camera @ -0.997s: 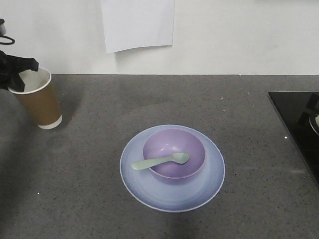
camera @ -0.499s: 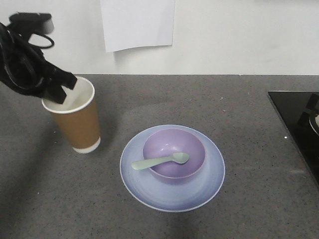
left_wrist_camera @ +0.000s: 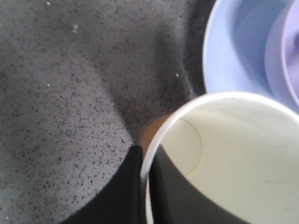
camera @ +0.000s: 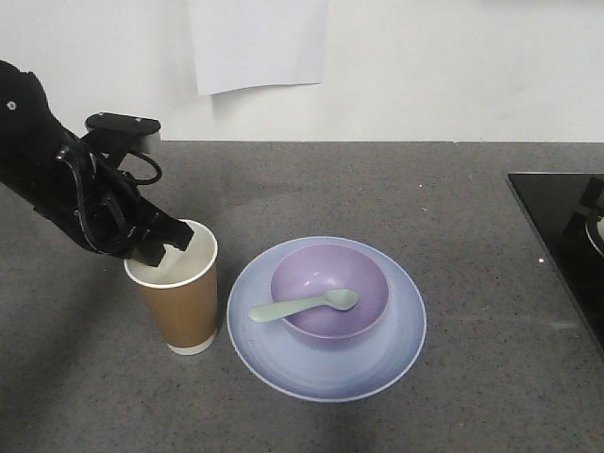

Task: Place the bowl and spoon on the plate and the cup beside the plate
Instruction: 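Drag the brown cup toward the plate with the left gripper, then lift the left gripper out of the cup and withdraw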

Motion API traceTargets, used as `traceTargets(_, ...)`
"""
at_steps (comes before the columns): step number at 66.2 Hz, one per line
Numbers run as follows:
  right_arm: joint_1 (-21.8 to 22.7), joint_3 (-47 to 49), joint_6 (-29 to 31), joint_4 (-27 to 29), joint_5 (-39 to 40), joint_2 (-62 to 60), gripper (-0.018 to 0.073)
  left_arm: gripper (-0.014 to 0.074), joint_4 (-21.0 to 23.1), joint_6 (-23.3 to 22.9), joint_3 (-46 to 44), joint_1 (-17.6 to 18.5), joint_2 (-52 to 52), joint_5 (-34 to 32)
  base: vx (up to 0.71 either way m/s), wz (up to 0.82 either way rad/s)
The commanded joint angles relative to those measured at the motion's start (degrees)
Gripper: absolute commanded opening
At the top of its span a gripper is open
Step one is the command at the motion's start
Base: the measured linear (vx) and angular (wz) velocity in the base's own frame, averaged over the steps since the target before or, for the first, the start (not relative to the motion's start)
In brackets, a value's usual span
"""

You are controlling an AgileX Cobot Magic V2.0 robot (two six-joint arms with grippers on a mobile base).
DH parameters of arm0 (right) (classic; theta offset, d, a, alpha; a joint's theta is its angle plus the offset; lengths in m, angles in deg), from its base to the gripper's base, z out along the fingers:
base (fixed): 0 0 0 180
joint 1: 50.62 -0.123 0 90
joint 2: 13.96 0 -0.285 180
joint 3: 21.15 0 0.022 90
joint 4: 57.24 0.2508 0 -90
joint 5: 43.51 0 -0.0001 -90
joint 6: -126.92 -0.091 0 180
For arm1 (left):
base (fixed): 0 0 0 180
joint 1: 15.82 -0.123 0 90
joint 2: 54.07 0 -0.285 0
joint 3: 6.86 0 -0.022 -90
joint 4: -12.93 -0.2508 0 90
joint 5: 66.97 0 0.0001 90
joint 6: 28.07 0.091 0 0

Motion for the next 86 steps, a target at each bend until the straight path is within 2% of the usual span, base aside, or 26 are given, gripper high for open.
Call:
traceTargets(1,0.0,1.4,0.1,-0.3,3.6,0.3,-0.0006,-0.0008,0.6,-0.5,-0.1,0.2,-2.1,-2.1,0.0,0.0)
traceTargets(27,0.0,1.4,0.1,-0.3,3.6,0.3,-0.0006,0.0013,0.8,-0.4,0.2,0.2,-2.1,-2.8,0.0,0.0)
traceTargets(35,0.0,1.4,0.1,-0.3,3.6,0.3,-0.0006,0.0076,0.8,-0.4,0.2,0.2,-2.1,-2.4,0.0,0.0)
traceTargets(49,0.0,1.4,0.1,-0.3,3.7,0.3,-0.0006,0.0274,0.8,-0.4,-0.8,0.2,-2.3,-1.9,0.0,0.0)
traceTargets(59,0.0,1.4,0.1,-0.4,4.0,0.3,-0.0006,0.0407,1.4,-0.7,-5.8,0.2,-2.3,0.1,0.0,0.0)
traceTargets(66,0.0,1.4,0.1,-0.4,4.5,0.3,-0.0006,0.0444,2.6,-0.6,-10.9,0.2,-2.3,3.4,0.0,0.0)
traceTargets(77,0.0,1.4,-0.2,-0.4,7.3,0.4,-0.0006,0.0444,2.8,0.0,-18.7,0.2,-3.1,9.3,0.0,0.0)
traceTargets(86,0.0,1.4,-2.8,-1.6,13.4,1.6,-0.0006,0.0441,2.8,1.4,-20.8,0.2,-7.0,9.6,0.0,0.0)
